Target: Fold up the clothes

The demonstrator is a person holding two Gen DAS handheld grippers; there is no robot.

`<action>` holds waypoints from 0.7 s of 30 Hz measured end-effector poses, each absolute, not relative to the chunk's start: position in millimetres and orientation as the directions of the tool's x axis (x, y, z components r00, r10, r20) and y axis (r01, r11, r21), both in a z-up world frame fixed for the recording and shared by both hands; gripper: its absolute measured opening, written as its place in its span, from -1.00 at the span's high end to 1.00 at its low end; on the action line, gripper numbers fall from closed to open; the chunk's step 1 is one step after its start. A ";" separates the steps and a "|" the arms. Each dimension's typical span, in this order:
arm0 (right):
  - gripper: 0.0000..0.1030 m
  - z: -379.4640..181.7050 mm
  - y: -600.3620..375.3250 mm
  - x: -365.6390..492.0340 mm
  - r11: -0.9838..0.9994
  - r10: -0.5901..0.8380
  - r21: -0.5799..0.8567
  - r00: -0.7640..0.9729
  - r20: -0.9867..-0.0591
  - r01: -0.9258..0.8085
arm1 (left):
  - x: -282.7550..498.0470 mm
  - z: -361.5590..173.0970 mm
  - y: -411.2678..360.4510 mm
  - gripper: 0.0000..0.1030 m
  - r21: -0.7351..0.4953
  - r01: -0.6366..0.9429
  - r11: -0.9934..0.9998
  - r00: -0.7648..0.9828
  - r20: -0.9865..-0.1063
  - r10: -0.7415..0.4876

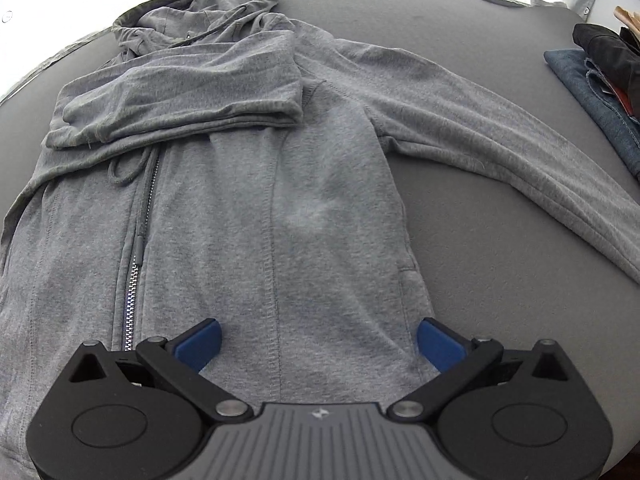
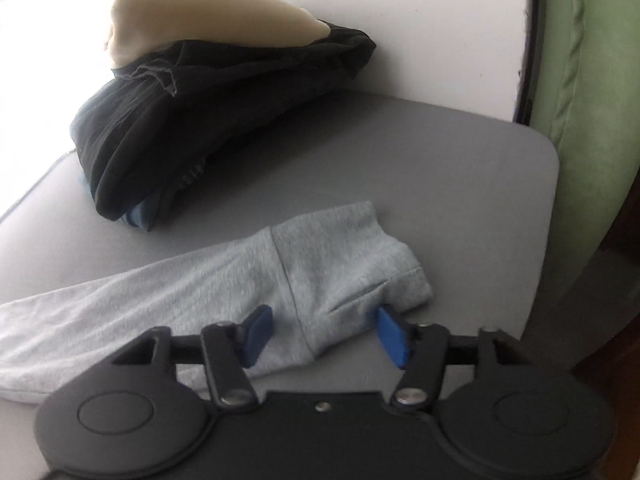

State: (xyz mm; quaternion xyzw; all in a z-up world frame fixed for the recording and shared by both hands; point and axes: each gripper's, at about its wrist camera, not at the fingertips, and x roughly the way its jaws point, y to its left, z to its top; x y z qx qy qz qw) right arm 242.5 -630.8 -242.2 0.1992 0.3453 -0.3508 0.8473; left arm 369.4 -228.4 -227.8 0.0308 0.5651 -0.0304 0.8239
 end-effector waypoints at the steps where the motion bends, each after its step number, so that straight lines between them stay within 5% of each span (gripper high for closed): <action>1: 0.30 -241.2 -627.7 247.5 0.687 -0.470 0.067 0.512 -0.719 0.724 | 369.8 -227.6 -228.3 -1.00 0.016 0.087 0.996 0.359 -0.933 -0.017; 3: 0.61 -238.4 -621.8 255.0 0.721 -0.462 0.038 0.521 -0.718 0.692 | 371.1 -227.6 -227.8 -1.00 0.014 0.095 0.995 0.358 -0.933 -0.021; 5: 0.73 -235.0 -615.5 260.9 0.729 -0.463 0.030 0.526 -0.714 0.683 | 371.3 -226.6 -224.1 -1.00 0.007 0.089 0.996 0.369 -0.929 -0.026; 13: 0.75 -189.2 -565.5 286.6 0.772 -0.419 0.112 0.633 -0.651 0.626 | 364.7 -209.5 -155.8 -1.00 -0.042 -0.033 0.999 0.433 -0.901 -0.024; 21: 0.76 -119.2 -412.9 357.3 0.924 -0.249 0.127 0.818 -0.518 0.361 | 365.2 -181.0 -10.9 -1.00 -0.191 -0.257 0.947 0.493 -0.869 -0.042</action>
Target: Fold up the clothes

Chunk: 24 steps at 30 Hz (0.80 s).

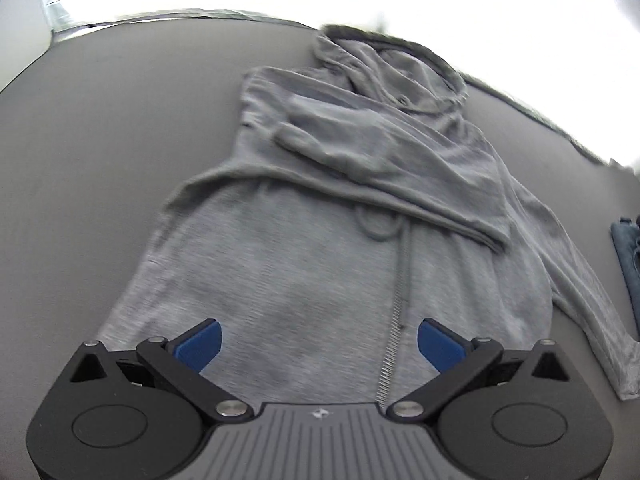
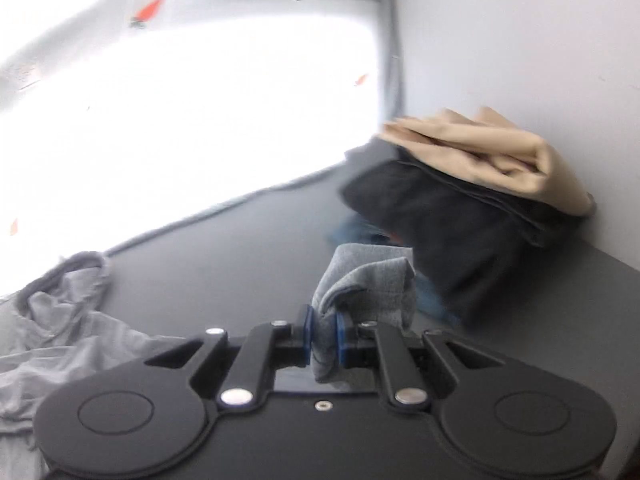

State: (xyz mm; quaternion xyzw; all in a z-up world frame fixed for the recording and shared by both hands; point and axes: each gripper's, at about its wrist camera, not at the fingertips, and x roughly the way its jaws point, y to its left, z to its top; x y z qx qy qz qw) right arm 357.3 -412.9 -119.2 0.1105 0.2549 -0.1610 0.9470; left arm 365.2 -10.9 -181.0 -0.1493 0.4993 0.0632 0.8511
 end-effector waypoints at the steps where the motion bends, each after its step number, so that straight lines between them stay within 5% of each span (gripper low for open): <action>1: 0.77 -110.9 -388.5 369.6 0.940 -0.213 0.128 0.838 -0.502 0.316 | 364.2 -176.8 9.0 -1.00 -0.206 -0.278 0.938 0.506 -0.861 -0.039; 10: 0.79 -43.3 -89.4 448.5 0.970 0.241 0.098 0.912 -0.330 -0.221 | 347.3 -162.1 181.1 -1.00 -0.317 -0.463 0.828 0.605 -0.795 0.034; 14: 0.76 -46.8 41.8 440.0 0.872 0.478 0.079 0.802 -0.359 -0.484 | 333.6 -173.9 252.6 -1.00 -0.360 -0.576 0.734 0.605 -0.791 0.088; 16: 0.42 -58.8 89.5 432.7 0.805 0.556 0.056 0.718 -0.419 -0.591 | 329.9 -185.2 279.4 -1.00 -0.360 -0.627 0.691 0.584 -0.804 0.112; 17: -0.01 -66.8 109.2 424.7 0.774 0.577 0.041 0.678 -0.455 -0.632 | 329.3 -191.4 290.7 -1.00 -0.357 -0.648 0.673 0.571 -0.812 0.119; 18: -0.17 -73.0 113.1 419.2 0.758 0.585 0.026 0.662 -0.469 -0.651 | 329.5 -196.3 298.1 -1.00 -0.355 -0.661 0.661 0.562 -0.818 0.123; 24: -0.32 -108.7 64.6 427.6 0.799 0.464 -0.058 0.675 -0.574 -0.599 | 357.5 -213.7 305.2 -1.00 -0.367 -0.649 0.667 0.562 -0.822 0.094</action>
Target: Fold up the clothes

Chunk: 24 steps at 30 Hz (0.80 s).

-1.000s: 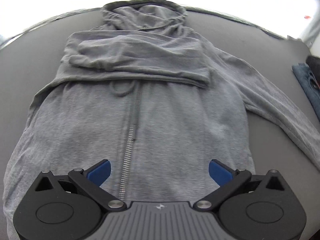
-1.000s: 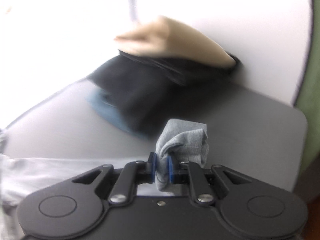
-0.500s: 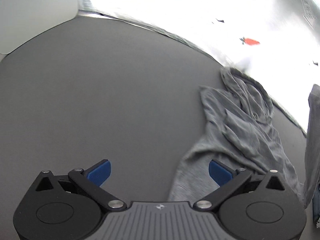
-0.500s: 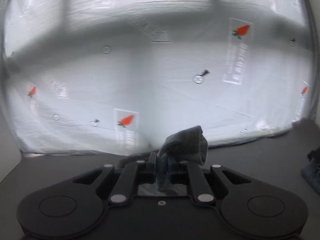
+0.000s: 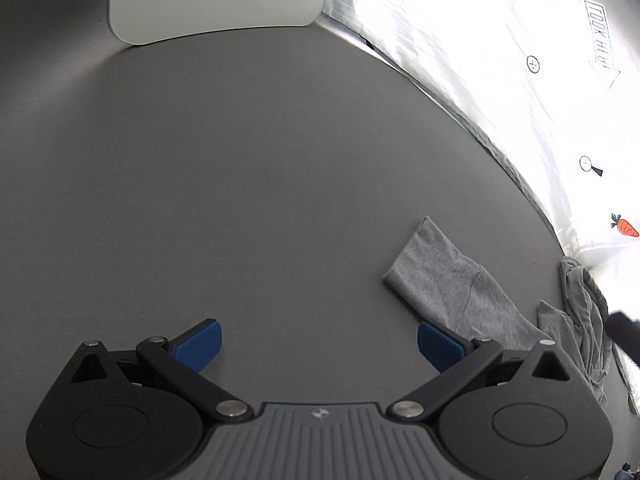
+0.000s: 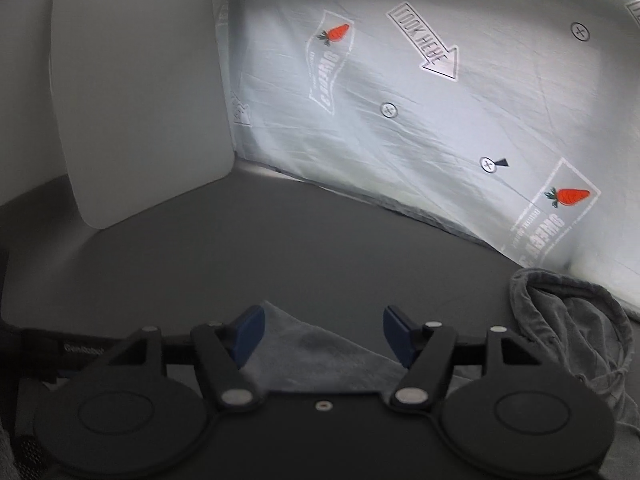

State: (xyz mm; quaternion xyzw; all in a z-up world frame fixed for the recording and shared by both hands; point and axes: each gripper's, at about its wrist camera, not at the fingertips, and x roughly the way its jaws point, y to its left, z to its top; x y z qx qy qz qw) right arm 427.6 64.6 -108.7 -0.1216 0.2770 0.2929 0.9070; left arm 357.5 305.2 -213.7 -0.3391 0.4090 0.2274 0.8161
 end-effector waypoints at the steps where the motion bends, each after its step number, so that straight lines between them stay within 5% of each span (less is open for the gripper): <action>1: -0.32 -114.8 44.3 437.4 0.835 0.399 -0.078 0.698 -0.594 -0.544 | 365.2 -215.2 302.4 -1.00 -0.359 -0.636 0.683 0.559 -0.824 0.087; 4: -0.14 -137.9 -29.6 467.1 0.935 0.173 -0.133 0.751 -0.637 -0.329 | 391.2 -214.2 286.9 -1.00 -0.313 -0.562 0.766 0.561 -0.825 0.074; 6: 0.48 -151.7 -85.0 481.1 0.976 0.032 -0.139 0.743 -0.668 -0.167 | 410.8 -210.4 269.4 -1.00 -0.279 -0.496 0.822 0.568 -0.821 0.064; 8: 0.62 -163.2 -135.1 489.4 0.990 -0.075 -0.136 0.722 -0.687 -0.027 | 430.4 -206.5 251.9 -1.00 -0.243 -0.427 0.871 0.574 -0.817 0.054; 13: 0.63 -181.8 -218.4 501.6 0.980 -0.192 -0.097 0.690 -0.698 0.174 | 460.4 -221.2 226.9 -1.00 -0.167 -0.307 0.937 0.550 -0.835 0.031; 16: 0.67 -196.2 -236.9 516.6 0.980 -0.164 -0.042 0.673 -0.721 0.194 | 477.5 -230.0 221.2 -1.00 -0.115 -0.293 0.949 0.510 -0.858 0.054; 18: 0.91 -207.3 -241.2 529.6 0.986 -0.120 -0.010 0.664 -0.738 0.166 | 482.9 -231.8 217.4 -1.00 -0.060 -0.270 0.961 0.491 -0.867 0.084; 24: 0.99 -222.6 -248.2 570.9 0.985 -0.053 0.069 0.665 -0.745 0.156 | 485.0 -238.3 211.1 -1.00 0.024 -0.235 0.972 0.473 -0.870 0.136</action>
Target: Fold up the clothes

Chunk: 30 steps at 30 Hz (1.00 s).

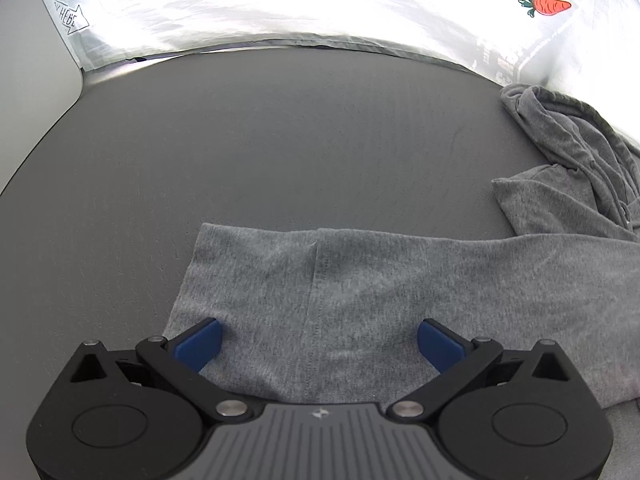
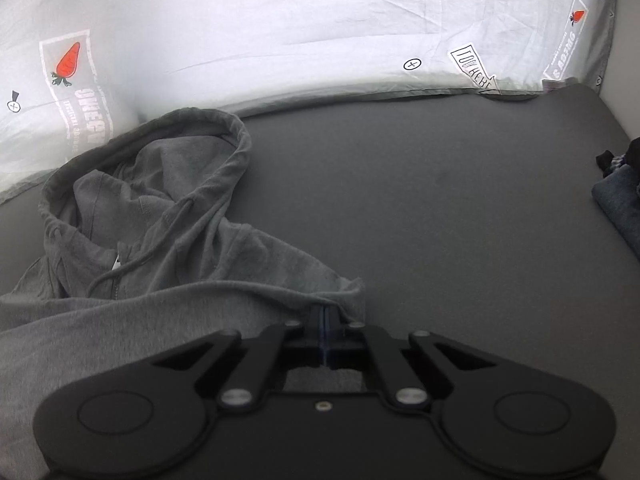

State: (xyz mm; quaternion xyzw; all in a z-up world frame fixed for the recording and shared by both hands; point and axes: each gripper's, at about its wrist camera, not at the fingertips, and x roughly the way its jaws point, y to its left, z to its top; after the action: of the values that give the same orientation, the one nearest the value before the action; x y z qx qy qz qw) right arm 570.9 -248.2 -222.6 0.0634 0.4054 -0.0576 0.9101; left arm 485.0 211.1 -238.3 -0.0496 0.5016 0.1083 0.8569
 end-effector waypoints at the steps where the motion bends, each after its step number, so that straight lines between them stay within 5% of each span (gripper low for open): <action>1: 1.00 -223.1 -251.2 576.9 0.984 -0.045 0.084 0.668 -0.743 0.159 | 483.9 -238.3 210.7 -1.00 0.028 -0.237 0.971 0.475 -0.868 0.141; 11: 0.94 -218.3 -285.2 615.7 0.961 -0.070 0.133 0.682 -0.728 0.241 | 491.3 -236.7 214.8 -1.00 0.004 -0.252 0.968 0.456 -0.882 0.123; 19: 0.90 -213.1 -281.7 545.2 0.942 0.004 0.227 0.670 -0.742 0.246 | 456.8 -228.2 245.2 -1.00 -0.386 -0.417 0.823 0.464 -0.869 -0.173; 21: 0.69 -223.4 -284.0 539.1 0.933 0.009 0.244 0.659 -0.752 0.265 | 450.8 -230.5 241.9 -1.00 -0.420 -0.417 0.806 0.478 -0.856 -0.199; 24: 0.67 -229.4 -290.7 541.1 0.910 0.038 0.304 0.676 -0.736 0.281 | 454.2 -230.1 235.9 -1.00 -0.412 -0.396 0.821 0.475 -0.857 -0.201; 30: 0.78 -232.5 -302.2 568.7 0.865 0.121 0.420 0.697 -0.707 0.276 | 458.1 -239.5 238.3 -1.00 -0.593 -0.416 0.689 0.498 -0.783 -0.373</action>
State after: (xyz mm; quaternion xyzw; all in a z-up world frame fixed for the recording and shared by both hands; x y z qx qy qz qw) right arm 568.7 -302.2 -232.5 0.2564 0.3870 -0.0440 0.8846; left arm 458.1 238.3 -239.5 -0.3940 0.5009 0.0139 0.7705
